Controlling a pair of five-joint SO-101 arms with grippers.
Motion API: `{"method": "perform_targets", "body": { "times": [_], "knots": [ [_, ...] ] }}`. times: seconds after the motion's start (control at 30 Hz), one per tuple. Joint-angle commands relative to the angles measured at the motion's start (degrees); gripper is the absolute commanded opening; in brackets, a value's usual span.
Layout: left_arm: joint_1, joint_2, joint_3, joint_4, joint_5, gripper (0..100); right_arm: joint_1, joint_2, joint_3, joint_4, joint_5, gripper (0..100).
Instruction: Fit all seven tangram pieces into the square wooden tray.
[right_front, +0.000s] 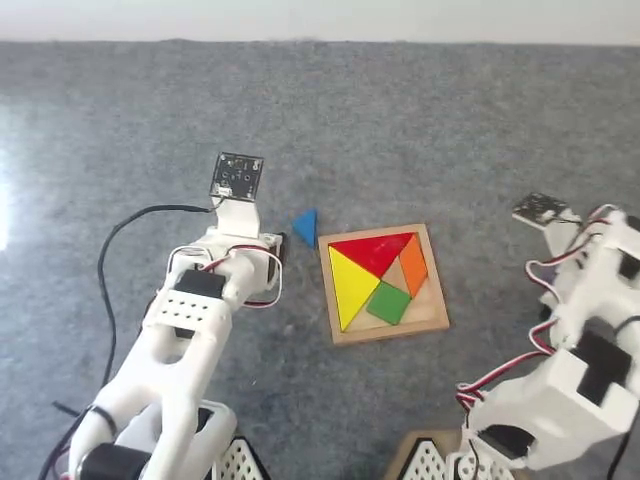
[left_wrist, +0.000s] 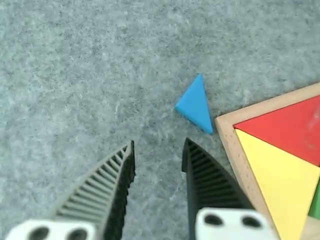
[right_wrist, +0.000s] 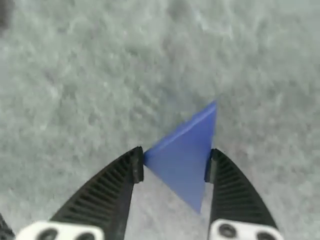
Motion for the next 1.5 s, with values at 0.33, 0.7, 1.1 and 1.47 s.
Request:
{"method": "perform_targets", "body": {
  "times": [0.33, 0.7, 1.1, 1.47],
  "knots": [
    [2.2, -2.2, 1.19, -4.22, -1.05, 15, 1.36, -0.84, -7.3, 4.35, 4.66, 15.4],
    [-0.18, -2.2, 0.84, -4.48, -1.14, 15, -24.92, -4.7, -8.18, 11.3, 2.46, 15.6],
    [-2.55, -2.2, -0.04, -4.4, -1.14, 15, -40.57, -4.79, -7.91, 18.95, 37.1, 15.5],
    [-2.64, -2.64, -0.22, -4.13, -1.14, 15, -40.57, -4.88, -0.26, 10.15, 54.51, 15.4]
  ]
}}
